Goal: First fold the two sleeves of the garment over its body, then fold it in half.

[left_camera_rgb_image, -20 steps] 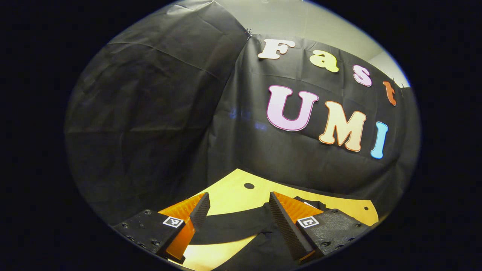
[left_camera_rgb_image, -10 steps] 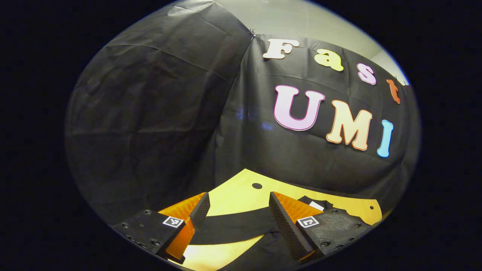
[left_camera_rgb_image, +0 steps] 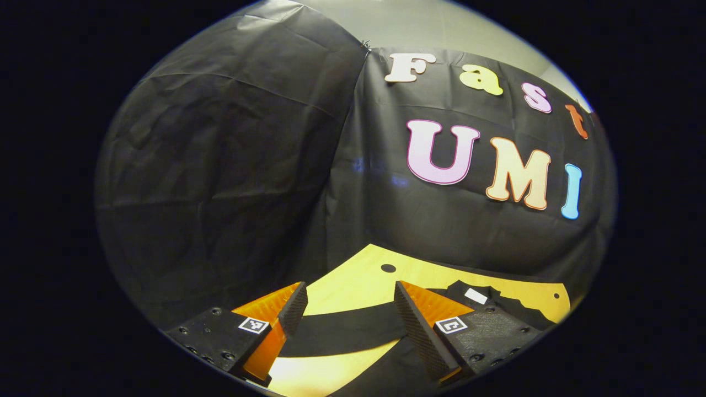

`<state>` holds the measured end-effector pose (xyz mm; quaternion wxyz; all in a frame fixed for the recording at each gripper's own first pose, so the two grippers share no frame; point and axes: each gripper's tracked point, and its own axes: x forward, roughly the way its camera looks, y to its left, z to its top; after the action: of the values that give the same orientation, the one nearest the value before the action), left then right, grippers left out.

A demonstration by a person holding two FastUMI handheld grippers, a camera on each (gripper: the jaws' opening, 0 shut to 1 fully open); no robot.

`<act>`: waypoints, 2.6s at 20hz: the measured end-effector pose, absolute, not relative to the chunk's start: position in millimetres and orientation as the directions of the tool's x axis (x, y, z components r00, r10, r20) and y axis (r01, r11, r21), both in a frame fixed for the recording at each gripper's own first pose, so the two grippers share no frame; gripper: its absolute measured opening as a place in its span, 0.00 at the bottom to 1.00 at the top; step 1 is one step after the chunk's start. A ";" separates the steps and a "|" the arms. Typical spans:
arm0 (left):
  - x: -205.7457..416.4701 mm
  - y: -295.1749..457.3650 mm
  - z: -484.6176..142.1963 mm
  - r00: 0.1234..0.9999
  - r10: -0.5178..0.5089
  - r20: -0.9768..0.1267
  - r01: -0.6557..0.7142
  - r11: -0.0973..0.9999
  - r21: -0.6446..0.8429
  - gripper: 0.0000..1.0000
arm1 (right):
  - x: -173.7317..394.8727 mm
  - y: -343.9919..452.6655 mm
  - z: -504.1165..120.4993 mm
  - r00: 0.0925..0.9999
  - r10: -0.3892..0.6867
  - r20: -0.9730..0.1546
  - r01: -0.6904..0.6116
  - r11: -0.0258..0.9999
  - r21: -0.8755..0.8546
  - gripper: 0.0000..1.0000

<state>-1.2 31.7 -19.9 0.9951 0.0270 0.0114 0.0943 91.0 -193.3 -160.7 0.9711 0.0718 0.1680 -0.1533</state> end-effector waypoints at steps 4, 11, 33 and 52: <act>-0.2 26.0 -19.2 0.981 0.192 -0.006 -0.191 0.979 0.064 0.92 | 101.4 -205.8 -176.3 0.878 -0.285 -0.385 0.345 0.934 0.096 0.97; -0.2 22.4 -26.6 0.979 0.202 -0.022 -0.200 0.976 0.082 0.93 | 111.5 -230.0 -199.1 0.832 -0.308 -0.462 0.388 0.918 0.087 0.98; 4.7 7.0 -46.8 0.980 0.182 -0.084 -0.174 0.979 0.103 0.94 | 107.3 -243.6 -240.0 0.771 -0.319 -0.551 0.368 0.930 -0.025 0.69; 5.3 11.6 -51.4 0.981 0.167 -0.096 -0.158 0.982 0.100 0.94 | 103.8 -236.3 -238.4 0.728 -0.371 -0.576 0.372 0.920 -0.123 0.04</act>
<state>5.3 11.6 -51.4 0.9942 0.0462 0.0518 0.0818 103.8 -236.3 -238.4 0.9296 0.0003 0.3096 -0.1998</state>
